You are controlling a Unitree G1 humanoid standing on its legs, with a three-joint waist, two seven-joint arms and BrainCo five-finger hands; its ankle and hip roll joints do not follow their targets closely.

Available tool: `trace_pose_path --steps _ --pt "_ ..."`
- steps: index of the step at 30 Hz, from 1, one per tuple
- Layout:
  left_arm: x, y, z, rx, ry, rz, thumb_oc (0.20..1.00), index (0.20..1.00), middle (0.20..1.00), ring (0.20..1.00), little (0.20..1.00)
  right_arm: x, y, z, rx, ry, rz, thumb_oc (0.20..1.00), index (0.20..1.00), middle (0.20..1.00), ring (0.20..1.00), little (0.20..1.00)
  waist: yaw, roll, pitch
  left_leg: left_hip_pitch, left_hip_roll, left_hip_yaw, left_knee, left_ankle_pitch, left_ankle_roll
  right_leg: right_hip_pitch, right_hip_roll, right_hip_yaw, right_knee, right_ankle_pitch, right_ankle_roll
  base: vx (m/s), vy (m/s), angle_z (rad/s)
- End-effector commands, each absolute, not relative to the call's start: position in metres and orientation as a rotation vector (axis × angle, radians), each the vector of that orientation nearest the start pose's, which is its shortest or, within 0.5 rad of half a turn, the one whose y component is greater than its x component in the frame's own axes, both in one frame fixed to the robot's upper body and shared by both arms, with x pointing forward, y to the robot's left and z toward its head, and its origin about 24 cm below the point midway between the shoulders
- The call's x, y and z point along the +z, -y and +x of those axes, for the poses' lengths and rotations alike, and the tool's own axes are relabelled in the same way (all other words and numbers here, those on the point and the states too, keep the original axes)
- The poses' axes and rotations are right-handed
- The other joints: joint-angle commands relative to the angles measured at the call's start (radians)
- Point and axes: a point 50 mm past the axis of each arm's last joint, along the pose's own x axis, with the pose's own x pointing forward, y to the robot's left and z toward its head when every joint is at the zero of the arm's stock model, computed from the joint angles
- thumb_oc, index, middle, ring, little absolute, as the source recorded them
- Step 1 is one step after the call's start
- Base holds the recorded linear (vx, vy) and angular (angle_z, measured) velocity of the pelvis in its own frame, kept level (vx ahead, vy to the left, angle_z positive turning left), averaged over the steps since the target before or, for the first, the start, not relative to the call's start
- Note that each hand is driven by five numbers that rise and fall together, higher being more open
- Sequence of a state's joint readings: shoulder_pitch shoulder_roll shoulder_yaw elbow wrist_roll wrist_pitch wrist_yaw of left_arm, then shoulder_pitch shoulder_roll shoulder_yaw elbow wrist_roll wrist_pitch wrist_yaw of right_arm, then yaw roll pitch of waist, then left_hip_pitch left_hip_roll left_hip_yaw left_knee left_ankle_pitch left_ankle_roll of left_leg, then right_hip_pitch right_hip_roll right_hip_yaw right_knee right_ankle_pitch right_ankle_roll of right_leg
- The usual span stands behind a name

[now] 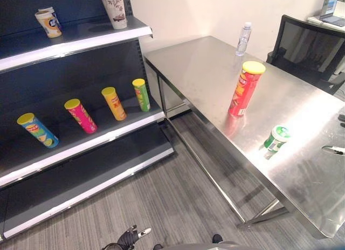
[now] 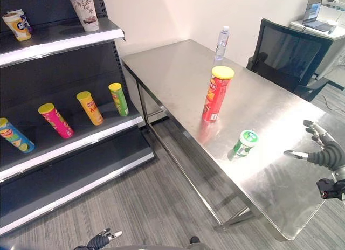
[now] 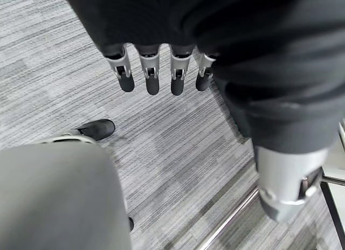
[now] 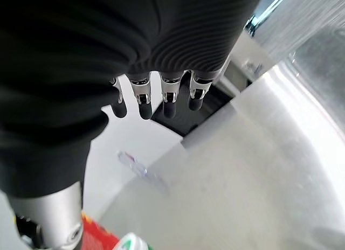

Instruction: Put the goods on the table back onto the shelves and tidy them up.

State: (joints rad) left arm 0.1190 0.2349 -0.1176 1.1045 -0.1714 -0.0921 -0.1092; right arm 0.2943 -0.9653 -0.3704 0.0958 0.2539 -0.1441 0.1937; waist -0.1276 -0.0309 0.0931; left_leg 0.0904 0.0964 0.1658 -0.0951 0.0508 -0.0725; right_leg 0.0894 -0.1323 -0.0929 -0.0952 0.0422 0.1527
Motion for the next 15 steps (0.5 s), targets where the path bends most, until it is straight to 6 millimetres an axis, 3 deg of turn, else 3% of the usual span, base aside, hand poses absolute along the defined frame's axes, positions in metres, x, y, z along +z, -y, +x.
trace_pose_path --steps 1,15 --pt "-0.149 -0.237 0.106 0.021 -1.032 0.126 1.0 1.0 1.0 1.0 1.0 0.165 0.371 0.213 -0.088 0.007 -0.864 1.0 1.0 1.0 1.0 1.0 0.047 -0.019 0.03 0.058 0.002 0.012 0.008 -0.084 -0.02 0.01 -0.001 -0.035 0.008 -0.023 0.026 0.0 0.0 0.0" --pt "-0.148 -0.239 0.109 0.038 -1.026 0.148 1.0 1.0 1.0 1.0 1.0 0.148 0.365 0.238 -0.112 -0.016 -0.92 1.0 1.0 1.0 1.0 1.0 0.077 -0.011 0.034 0.046 0.0 -0.024 0.008 -0.074 -0.024 0.028 -0.007 -0.071 0.008 -0.032 0.019 0.01 -0.01 0.08"
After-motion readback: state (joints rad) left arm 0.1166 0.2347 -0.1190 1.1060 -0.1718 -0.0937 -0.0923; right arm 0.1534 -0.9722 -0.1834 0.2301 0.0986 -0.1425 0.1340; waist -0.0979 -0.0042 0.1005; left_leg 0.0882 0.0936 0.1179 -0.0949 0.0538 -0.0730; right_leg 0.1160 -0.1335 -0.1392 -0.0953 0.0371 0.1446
